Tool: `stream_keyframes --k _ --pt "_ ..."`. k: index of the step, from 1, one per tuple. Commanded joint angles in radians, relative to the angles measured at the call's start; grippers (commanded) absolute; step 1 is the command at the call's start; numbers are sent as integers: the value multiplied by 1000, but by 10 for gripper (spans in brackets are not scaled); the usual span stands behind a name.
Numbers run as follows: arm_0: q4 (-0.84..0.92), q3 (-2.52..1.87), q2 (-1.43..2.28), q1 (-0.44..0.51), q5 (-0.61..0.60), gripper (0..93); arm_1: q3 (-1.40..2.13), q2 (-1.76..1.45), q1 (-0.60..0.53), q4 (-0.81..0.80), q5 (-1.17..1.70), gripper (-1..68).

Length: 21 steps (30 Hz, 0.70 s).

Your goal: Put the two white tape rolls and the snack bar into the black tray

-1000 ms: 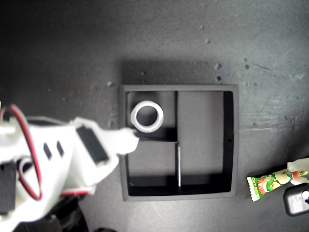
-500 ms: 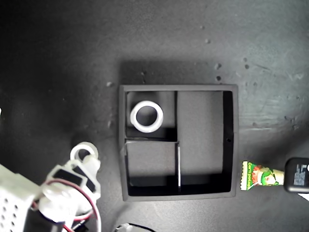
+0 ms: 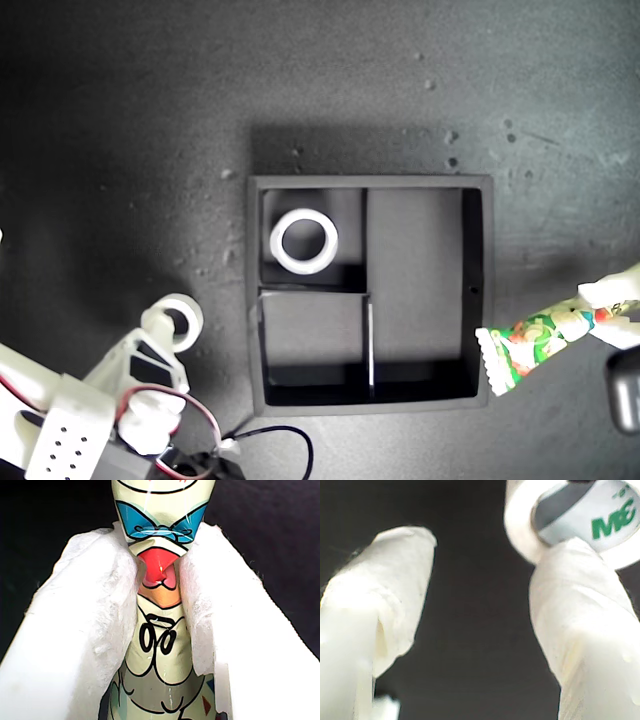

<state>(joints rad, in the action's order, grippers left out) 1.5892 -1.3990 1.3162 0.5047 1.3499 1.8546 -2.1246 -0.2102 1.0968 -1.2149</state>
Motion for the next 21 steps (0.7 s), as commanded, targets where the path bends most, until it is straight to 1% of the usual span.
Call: stream_keyframes --k 1,4,6,8,12,17,21 --pt "-74 -58 77 15 29 154 -129 17 18 14 403 -6" --pt "-164 -138 117 8 44 154 -212 121 -3 31 584 -6" --pt "-207 -172 130 3 44 154 -278 229 -11 51 652 -6" --pt "-238 -193 135 0 44 154 -339 333 -11 71 689 -5" --pt "-299 -233 140 -9 49 154 -502 538 -3 166 719 -5" --pt "-305 -232 170 -12 54 144 -730 735 9 314 769 -5" --pt "-236 -206 221 -20 41 141 -758 750 20 325 790 -5"
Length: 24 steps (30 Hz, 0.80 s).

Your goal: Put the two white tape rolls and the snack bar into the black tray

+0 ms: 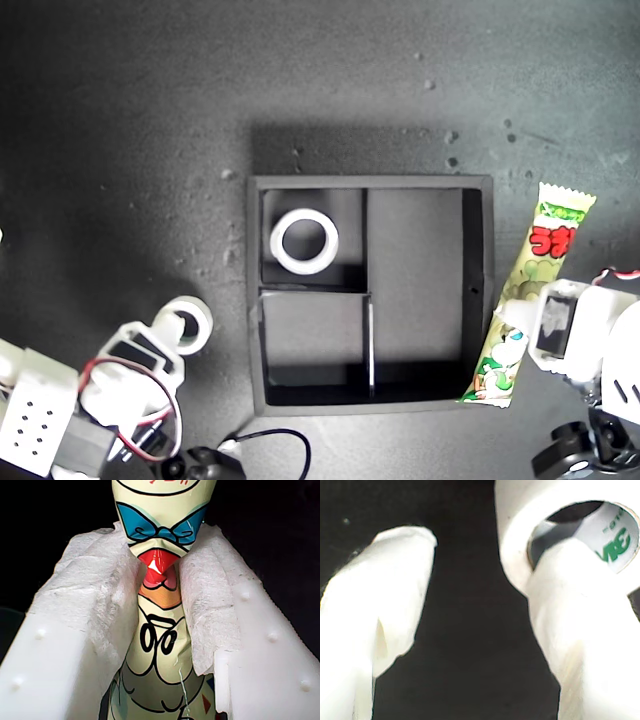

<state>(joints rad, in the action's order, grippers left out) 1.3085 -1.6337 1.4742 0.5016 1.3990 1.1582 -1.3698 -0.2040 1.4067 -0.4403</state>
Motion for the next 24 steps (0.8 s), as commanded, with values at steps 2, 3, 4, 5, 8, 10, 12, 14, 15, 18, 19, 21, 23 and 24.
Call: stream_keyframes --k 2,3,4,5,8,10,12,14,15,18,19,21,23,24 --pt "83 58 78 -17 -15 138 -67 -5 17 17 21 -5" --pt "98 75 80 -14 -25 137 -67 -5 18 17 23 -5" --pt "101 89 80 -12 -31 137 -67 -5 18 17 23 -5" --pt "103 100 80 -12 -35 136 -66 -5 20 17 23 -5" --pt "101 123 57 -12 -49 136 -61 -3 21 14 25 -5" --pt "92 138 31 -11 -60 137 -67 -3 25 14 25 -5" --pt "83 143 2 -12 -60 138 -81 -3 31 14 28 -5" --pt "58 130 -17 -18 -61 140 -106 -3 40 11 34 -5" --pt "40 118 -23 -21 -61 140 -120 -3 49 9 38 -5" --pt "-3 87 -35 -28 -61 142 -150 -3 84 -3 49 -5" --pt "-17 77 -37 -29 -60 143 -155 -2 97 -11 55 -5" --pt "-41 57 -40 -32 -60 144 -158 0 112 -28 67 -5" --pt "-55 48 -49 -35 -60 144 -152 3 120 -54 75 -5" --pt "-57 48 -57 -37 -61 144 -153 14 123 -61 77 -5"
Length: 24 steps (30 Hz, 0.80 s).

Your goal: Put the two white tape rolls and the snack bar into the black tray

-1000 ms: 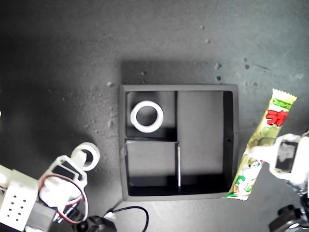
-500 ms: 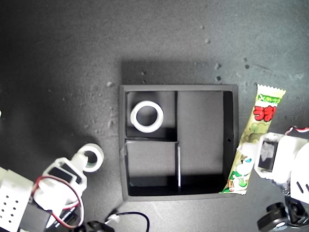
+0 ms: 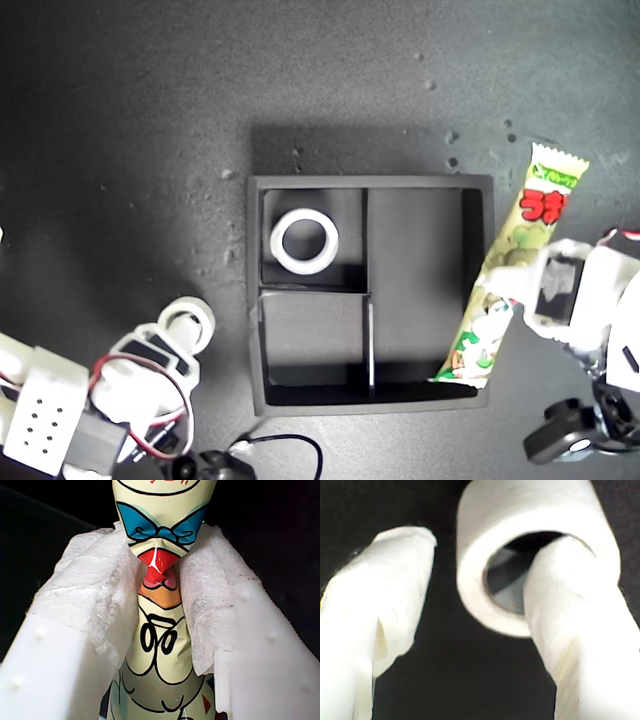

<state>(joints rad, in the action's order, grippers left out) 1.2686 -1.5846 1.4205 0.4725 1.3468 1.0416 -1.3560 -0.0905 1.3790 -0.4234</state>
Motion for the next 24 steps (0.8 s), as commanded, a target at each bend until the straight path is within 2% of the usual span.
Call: stream_keyframes --k 1,7,13,14,16,18,22,24 --pt "-17 -3 -8 -9 -9 145 -51 18 11 -34 61 -5" --pt "-18 -3 -37 -15 -2 137 -149 158 17 -34 66 -5" --pt "-18 -26 -60 -25 32 52 -124 176 -5 -78 58 -2" --pt "-18 -37 -49 -28 35 44 -120 176 -14 -77 58 13" --pt "-18 -63 2 -37 29 32 -115 176 -26 -57 55 134" --pt "-8 -81 83 -52 9 26 -104 176 -31 -26 44 214" --pt "94 -46 247 -112 -78 20 -95 176 -29 15 25 270" --pt "144 23 290 -143 -141 19 -112 175 -28 38 11 274"
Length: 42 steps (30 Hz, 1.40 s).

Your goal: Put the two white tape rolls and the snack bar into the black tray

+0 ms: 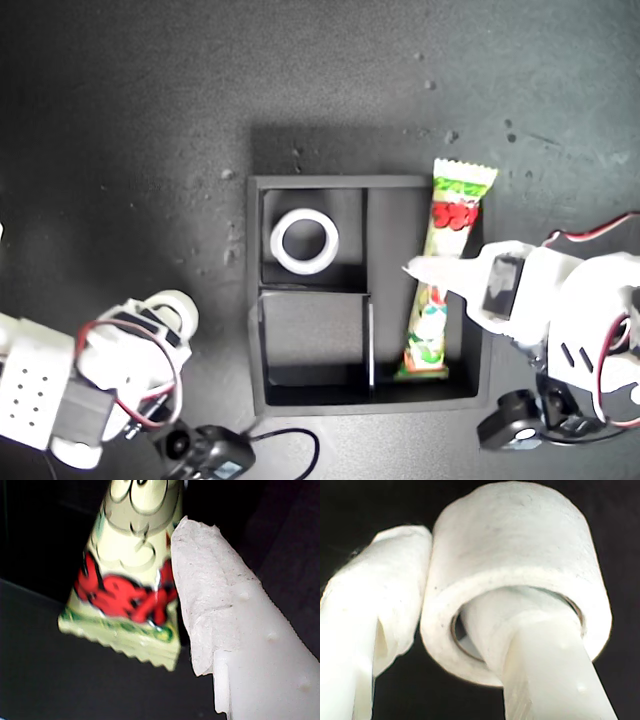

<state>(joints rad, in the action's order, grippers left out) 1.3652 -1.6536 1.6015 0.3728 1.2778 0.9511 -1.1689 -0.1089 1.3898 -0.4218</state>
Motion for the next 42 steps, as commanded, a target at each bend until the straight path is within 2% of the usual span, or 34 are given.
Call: stream_keyframes --k 1,7,8,10,12,15,25,28,32,34,36,40,42 --pt "72 144 112 -54 -104 18 -40 -12 -6 48 -2 274" --pt "230 670 -140 -66 -253 18 -267 -23 34 267 -236 200" --pt "253 769 -206 -63 -267 18 -327 -23 40 322 -290 161" --pt "311 979 -351 -49 -284 18 -408 -46 52 413 -419 38" --pt "367 1206 -522 -31 -296 18 -319 -164 54 411 -548 -2" --pt "471 1626 -825 -17 -310 18 -215 -311 52 410 -693 -3" --pt "469 1609 -966 -34 -258 22 -51 -373 -9 408 -828 -4" --pt "469 1575 -959 -28 -244 111 -2 -374 -31 408 -881 -4" --pt "469 1565 -934 -28 -250 152 14 -396 -54 408 -943 -4" --pt "469 1548 -900 -37 -256 154 44 -443 -63 387 -969 -5" --pt "469 1496 -834 -54 -262 139 195 -580 -69 296 -1003 -6" --pt "469 1216 -557 -98 -242 39 836 -1127 -86 -114 -1049 -6" --pt "469 1020 -374 -126 -207 15 1075 -1310 -104 -230 -1055 -6"
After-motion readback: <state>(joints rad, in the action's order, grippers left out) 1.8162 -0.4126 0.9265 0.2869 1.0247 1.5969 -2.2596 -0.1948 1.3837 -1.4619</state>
